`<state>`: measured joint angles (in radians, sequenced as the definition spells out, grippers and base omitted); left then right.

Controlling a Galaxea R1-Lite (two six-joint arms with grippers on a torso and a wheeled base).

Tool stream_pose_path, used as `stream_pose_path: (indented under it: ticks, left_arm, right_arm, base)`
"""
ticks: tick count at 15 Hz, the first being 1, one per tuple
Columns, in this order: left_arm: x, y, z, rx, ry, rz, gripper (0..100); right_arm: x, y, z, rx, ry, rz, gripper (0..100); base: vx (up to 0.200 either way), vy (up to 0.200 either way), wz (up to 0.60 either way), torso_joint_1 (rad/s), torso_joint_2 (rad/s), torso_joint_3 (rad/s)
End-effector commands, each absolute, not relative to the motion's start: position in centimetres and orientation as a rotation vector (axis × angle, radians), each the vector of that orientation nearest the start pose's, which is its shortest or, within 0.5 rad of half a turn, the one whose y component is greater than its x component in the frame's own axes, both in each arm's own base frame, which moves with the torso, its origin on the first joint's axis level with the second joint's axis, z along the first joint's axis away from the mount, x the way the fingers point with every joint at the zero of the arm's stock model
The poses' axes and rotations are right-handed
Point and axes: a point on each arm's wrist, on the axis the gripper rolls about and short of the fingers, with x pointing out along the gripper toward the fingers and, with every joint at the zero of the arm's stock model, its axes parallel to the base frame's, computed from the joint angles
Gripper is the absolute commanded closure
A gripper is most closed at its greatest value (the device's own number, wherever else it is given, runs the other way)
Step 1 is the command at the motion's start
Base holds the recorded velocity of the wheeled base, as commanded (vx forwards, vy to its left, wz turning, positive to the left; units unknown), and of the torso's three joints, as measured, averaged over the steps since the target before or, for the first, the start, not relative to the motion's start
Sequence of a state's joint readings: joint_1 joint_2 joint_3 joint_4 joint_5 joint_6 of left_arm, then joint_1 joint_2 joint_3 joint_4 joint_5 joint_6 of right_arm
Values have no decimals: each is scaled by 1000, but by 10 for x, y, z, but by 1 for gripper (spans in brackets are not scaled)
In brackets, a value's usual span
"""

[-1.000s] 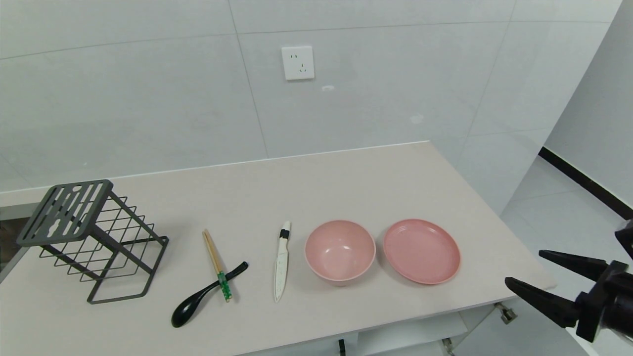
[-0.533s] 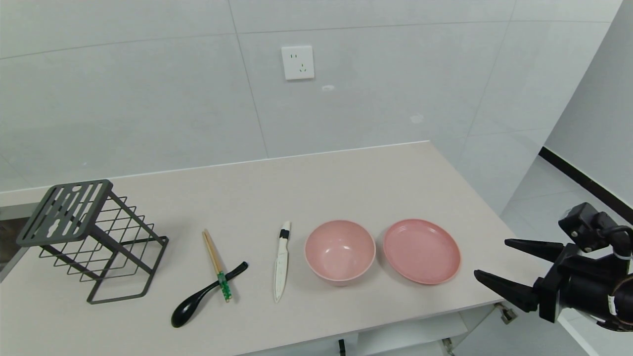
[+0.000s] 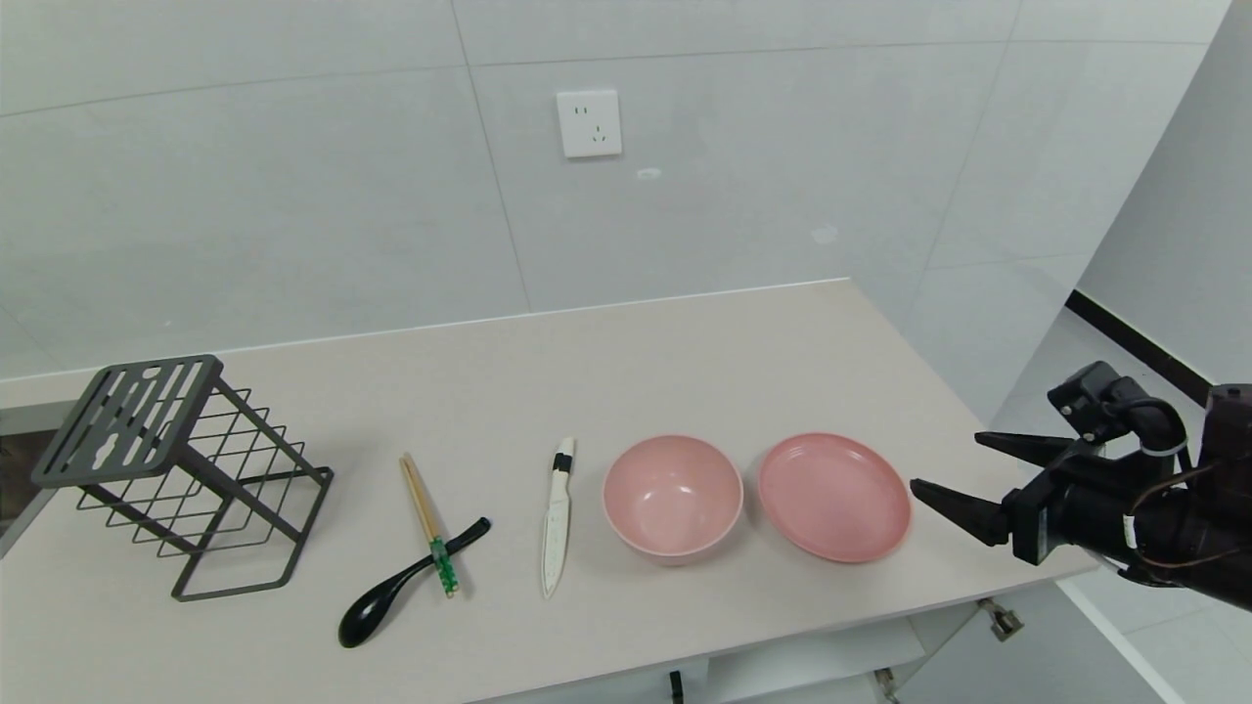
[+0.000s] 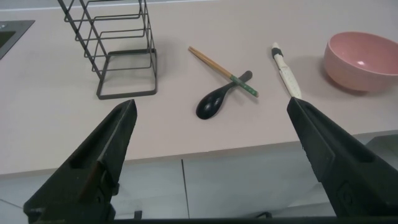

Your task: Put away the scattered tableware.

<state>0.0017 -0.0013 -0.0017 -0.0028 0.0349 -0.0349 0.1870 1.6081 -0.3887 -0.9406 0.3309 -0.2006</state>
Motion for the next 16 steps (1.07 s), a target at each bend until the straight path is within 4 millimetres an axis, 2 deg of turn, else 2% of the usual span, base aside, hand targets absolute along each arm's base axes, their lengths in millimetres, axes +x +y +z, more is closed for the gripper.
stream_pose_path:
  ticks: [1, 2, 7, 16]
  left_arm:
    - [-23, 1, 76, -35, -5, 38, 0]
    - [-23, 1, 76, -35, -5, 37, 0]
    - [-23, 1, 76, -37, -5, 37, 0]
    - [-23, 1, 76, -41, -5, 38, 0]
  right_arm:
    - [248, 52, 118, -173, 281, 537, 0]
    - [260, 54, 117, -170, 268, 535, 0]
    - [287, 58, 96, -79, 305, 514, 0]
    - [302, 56, 64, -66, 368, 495, 0]
  base:
    - [0, 0, 0, 0, 0, 0]
    - [0, 0, 0, 0, 0, 0]
    - [0, 0, 0, 0, 0, 0]
    - [0, 0, 0, 0, 0, 0]
